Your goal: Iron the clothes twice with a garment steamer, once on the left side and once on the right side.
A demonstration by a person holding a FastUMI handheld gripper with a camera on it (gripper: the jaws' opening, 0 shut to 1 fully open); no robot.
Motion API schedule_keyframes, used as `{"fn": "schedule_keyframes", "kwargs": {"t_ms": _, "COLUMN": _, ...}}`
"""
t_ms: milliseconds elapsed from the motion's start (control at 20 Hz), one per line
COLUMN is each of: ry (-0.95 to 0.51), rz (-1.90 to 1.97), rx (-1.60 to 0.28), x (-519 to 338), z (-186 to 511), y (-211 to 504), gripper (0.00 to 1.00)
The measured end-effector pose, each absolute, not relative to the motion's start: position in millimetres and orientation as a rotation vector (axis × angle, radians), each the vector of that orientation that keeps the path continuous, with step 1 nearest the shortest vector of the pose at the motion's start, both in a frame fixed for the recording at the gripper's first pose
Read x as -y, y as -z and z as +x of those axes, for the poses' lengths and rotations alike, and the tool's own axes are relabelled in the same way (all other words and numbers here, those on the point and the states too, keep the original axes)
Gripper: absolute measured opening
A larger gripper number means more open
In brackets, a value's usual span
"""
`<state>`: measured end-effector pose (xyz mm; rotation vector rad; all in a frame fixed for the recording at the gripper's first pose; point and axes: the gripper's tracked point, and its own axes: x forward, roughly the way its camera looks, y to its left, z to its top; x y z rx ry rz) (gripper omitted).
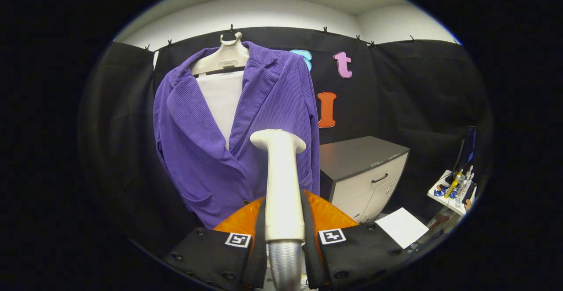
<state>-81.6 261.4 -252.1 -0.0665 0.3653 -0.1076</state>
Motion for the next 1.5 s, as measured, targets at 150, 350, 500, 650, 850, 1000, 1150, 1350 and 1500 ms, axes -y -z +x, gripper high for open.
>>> {"fn": "schedule_keyframes", "kwargs": {"t_ms": 150, "ry": 0.114, "rz": -0.060, "rx": -0.400, "x": -258, "z": -86, "y": 273, "gripper": 0.43}}
{"fn": "schedule_keyframes", "kwargs": {"t_ms": 350, "ry": 0.124, "rz": -0.051, "rx": -0.450, "x": -254, "z": -94, "y": 301, "gripper": 0.43}}
{"fn": "schedule_keyframes", "kwargs": {"t_ms": 500, "ry": 0.130, "rz": -0.042, "rx": -0.484, "x": -253, "z": -98, "y": 320, "gripper": 0.43}}
{"fn": "schedule_keyframes", "kwargs": {"t_ms": 650, "ry": 0.138, "rz": -0.041, "rx": -0.524, "x": -249, "z": -106, "y": 339, "gripper": 0.43}}
{"fn": "schedule_keyframes", "kwargs": {"t_ms": 850, "ry": 0.147, "rz": -0.027, "rx": -0.563, "x": -245, "z": -115, "y": 363, "gripper": 0.43}}
{"fn": "schedule_keyframes", "kwargs": {"t_ms": 1000, "ry": 0.150, "rz": -0.020, "rx": -0.593, "x": -244, "z": -120, "y": 378, "gripper": 0.43}}
{"fn": "schedule_keyframes", "kwargs": {"t_ms": 1150, "ry": 0.153, "rz": -0.011, "rx": -0.614, "x": -244, "z": -124, "y": 391, "gripper": 0.43}}
{"fn": "schedule_keyframes", "kwargs": {"t_ms": 1350, "ry": 0.159, "rz": -0.007, "rx": -0.668, "x": -242, "z": -136, "y": 415, "gripper": 0.43}}
{"fn": "schedule_keyframes", "kwargs": {"t_ms": 1500, "ry": 0.165, "rz": 0.012, "rx": -0.704, "x": -241, "z": -144, "y": 431, "gripper": 0.43}}
